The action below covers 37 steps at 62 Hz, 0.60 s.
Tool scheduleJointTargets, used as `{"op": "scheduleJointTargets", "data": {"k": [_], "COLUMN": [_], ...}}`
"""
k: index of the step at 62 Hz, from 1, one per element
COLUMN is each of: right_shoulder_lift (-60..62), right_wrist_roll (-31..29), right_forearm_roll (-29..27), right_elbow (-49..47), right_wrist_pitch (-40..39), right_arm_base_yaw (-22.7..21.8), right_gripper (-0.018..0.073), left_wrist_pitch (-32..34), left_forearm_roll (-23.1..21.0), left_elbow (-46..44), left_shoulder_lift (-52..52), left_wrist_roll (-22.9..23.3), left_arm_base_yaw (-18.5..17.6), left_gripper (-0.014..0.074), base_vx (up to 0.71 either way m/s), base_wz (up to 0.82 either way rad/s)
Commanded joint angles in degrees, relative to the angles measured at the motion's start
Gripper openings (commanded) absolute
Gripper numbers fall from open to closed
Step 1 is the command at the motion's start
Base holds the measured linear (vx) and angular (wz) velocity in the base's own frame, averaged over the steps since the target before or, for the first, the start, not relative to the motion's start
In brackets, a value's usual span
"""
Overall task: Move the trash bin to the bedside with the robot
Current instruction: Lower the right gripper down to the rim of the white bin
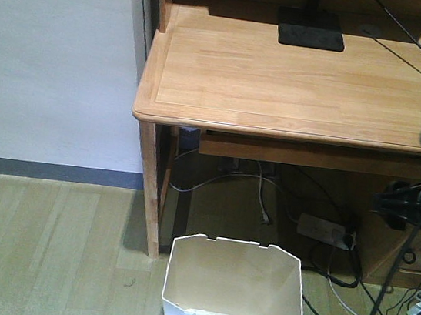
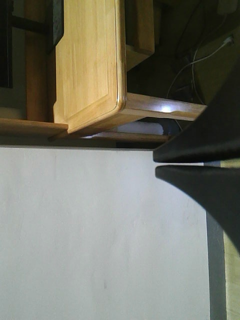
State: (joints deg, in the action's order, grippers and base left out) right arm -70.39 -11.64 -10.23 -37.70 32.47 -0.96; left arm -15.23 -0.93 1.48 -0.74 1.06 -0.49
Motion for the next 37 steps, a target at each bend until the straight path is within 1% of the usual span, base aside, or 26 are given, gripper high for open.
{"op": "scheduleJointTargets", "data": {"k": [1,17,25,37], "right_shoulder_lift": [-3.84,-18.96,-27.41,-38.84], "right_wrist_roll": [-3.46,-7.27,-7.45,-7.58], "right_forearm_roll": [-3.35,-7.97,-8.04,-7.89], "right_elbow": [-1.97,-1.97,-2.28,-7.98], "right_wrist_pitch": [-3.67,-10.37,-14.13,-12.98], "right_arm_base_yaw": [-0.04,-0.04,-0.04,-0.04], "right_gripper": [0.0500,0.0500,0.0500,0.0500], "left_wrist_pitch": [3.98,3.98,3.98,3.98], "left_forearm_roll": [-0.13,-0.13,-0.13,-0.13], "left_elbow": [1.07,1.07,1.07,1.07], "left_shoulder_lift": [-0.71,-0.71,-0.71,-0.71], "left_wrist_roll": [0.25,0.25,0.25,0.25], "left_arm_base_yaw": [-0.34,-0.34,-0.34,-0.34], "left_gripper": [-0.0006,-0.0006,-0.0006,-0.0006], "base_vx": [0.00,0.00,0.00,0.00], "base_wz": [0.00,0.00,0.00,0.00]}}
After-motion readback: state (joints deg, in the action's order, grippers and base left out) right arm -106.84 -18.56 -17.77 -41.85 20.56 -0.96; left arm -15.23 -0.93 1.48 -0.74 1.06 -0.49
